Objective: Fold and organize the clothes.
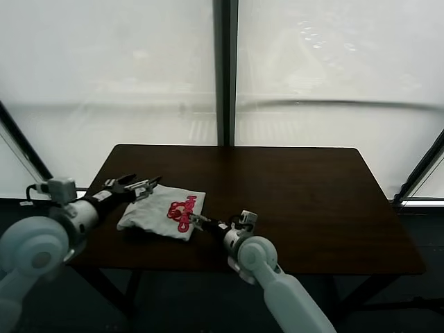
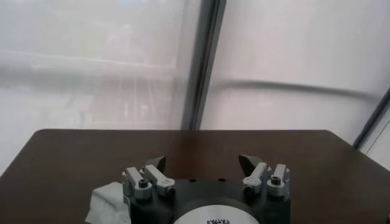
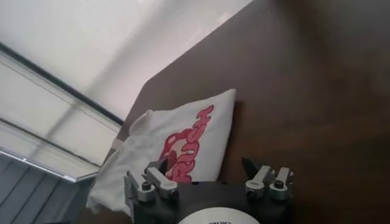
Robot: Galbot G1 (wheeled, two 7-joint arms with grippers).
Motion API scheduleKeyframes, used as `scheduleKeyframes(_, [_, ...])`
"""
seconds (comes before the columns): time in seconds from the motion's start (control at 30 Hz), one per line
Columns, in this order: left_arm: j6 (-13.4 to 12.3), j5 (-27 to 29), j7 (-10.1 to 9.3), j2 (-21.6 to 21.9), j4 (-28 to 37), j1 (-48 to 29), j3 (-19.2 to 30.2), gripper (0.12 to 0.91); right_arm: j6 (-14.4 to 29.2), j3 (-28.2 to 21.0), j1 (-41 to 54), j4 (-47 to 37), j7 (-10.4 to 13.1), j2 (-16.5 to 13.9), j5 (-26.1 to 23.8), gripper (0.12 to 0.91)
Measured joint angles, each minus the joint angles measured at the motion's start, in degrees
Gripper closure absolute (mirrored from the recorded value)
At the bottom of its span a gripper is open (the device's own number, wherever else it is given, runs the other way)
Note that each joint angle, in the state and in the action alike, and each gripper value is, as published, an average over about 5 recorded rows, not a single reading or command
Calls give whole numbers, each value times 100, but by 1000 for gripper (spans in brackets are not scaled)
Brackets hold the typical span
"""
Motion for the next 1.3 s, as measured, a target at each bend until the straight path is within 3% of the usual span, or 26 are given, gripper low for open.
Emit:
scheduleKeyframes(0.3, [2,7,38,-54,-137,242,-259,123,41,10,58,-326,-122,247,-140,147])
scheduleKeyframes(0.4, [4,15,56,-68,-158,322,-340,123,41,12,42,-356,-124,259,-148,281])
scheduleKeyframes(0.67, [7,78,82,-171,-243,504,-469,123,77,35,-23,-419,-173,253,-279,786])
scheduleKeyframes(0.73, [8,97,94,-200,-262,552,-507,123,106,51,-57,-386,-208,232,-339,861])
scheduleKeyframes(1.0, [13,242,222,-325,-305,792,-666,123,183,197,-135,-153,-291,3,-849,884])
scheduleKeyframes(1.3, [13,319,261,-502,-306,906,-691,123,-136,641,-324,356,9,-544,-1359,884])
